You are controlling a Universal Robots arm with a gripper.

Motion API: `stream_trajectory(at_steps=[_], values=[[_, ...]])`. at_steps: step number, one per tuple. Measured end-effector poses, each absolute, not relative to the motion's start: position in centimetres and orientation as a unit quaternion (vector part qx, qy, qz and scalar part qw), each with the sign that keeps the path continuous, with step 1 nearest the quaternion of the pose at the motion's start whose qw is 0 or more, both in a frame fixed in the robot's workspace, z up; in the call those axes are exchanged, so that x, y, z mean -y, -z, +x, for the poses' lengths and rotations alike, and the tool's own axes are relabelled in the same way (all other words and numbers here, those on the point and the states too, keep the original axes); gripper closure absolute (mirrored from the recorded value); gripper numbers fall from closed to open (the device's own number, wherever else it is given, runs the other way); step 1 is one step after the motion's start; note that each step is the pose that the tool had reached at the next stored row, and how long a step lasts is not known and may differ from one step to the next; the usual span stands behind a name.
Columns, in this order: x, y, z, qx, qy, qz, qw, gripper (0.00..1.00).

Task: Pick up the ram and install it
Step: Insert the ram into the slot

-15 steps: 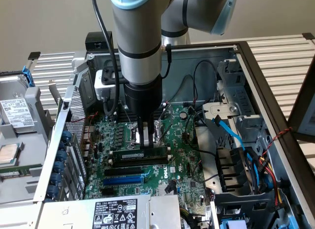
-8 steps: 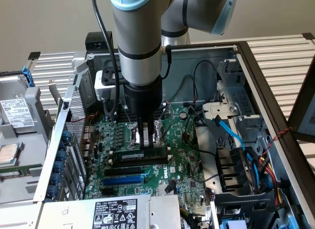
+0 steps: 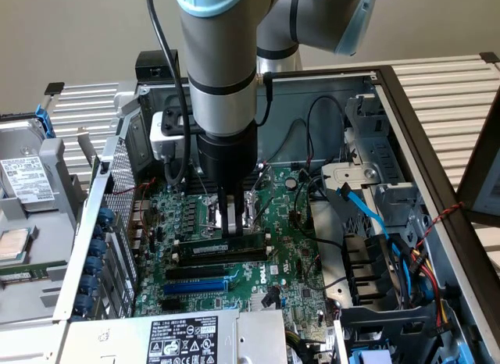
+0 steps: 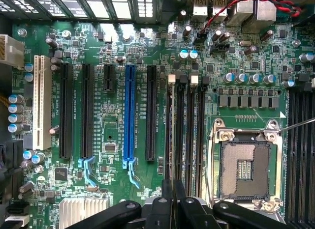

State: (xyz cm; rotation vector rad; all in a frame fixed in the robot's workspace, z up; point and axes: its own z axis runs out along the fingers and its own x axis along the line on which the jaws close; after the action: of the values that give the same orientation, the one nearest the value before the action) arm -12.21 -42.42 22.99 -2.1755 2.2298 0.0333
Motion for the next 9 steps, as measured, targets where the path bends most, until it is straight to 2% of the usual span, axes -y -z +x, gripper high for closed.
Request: stream_trajectory(at_steps=[9], values=[[42.81, -23.06, -11.62, -0.715, -0.022, -0.699, 0.005, 0.87]])
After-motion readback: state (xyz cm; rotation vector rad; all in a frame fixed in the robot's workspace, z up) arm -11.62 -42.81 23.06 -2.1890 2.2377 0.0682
